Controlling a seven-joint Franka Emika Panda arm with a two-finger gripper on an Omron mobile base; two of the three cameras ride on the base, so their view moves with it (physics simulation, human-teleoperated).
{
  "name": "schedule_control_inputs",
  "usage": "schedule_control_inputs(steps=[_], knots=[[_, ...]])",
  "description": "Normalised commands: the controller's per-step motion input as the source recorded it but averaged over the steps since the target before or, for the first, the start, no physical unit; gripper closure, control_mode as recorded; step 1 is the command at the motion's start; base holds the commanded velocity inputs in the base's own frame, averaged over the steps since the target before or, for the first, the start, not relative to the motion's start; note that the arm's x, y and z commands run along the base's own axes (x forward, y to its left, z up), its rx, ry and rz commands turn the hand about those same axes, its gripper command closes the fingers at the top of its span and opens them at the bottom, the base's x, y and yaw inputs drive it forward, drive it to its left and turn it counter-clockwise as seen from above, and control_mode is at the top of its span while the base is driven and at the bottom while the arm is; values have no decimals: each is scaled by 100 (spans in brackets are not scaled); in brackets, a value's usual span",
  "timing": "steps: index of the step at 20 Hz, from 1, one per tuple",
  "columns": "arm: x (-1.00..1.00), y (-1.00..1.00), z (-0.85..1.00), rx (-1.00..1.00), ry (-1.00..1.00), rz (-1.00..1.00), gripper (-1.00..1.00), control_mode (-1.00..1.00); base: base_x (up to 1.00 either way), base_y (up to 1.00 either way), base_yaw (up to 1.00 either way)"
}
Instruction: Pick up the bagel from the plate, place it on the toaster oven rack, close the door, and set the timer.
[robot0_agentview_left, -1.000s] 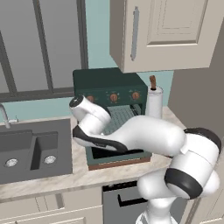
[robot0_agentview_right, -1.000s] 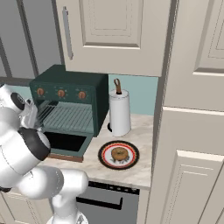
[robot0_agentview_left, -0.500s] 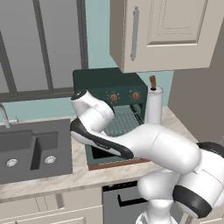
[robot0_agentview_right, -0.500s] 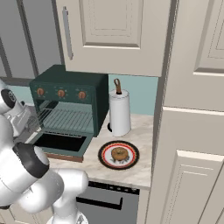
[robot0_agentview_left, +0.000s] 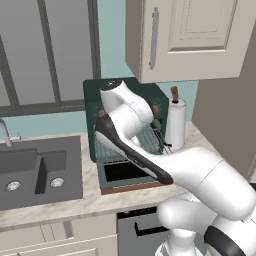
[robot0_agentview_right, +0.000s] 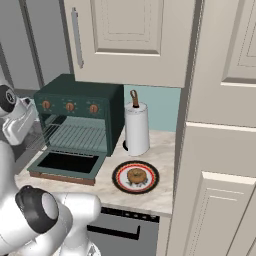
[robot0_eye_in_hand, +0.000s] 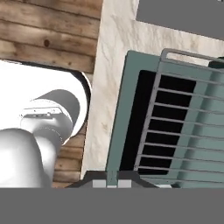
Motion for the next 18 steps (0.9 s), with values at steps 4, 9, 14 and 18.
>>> schedule_control_inputs(steps=[4,9,14,18], knots=[[6,-79,0,0,6,-34,-100,-100,0,0,0],[9,-100,-7,5,8,-44,-100,-100,0,0,0],[12,-98,-15,3,8,-45,-100,-100,0,0,0],[4,-77,-38,0,4,-39,-100,-100,0,0,0]])
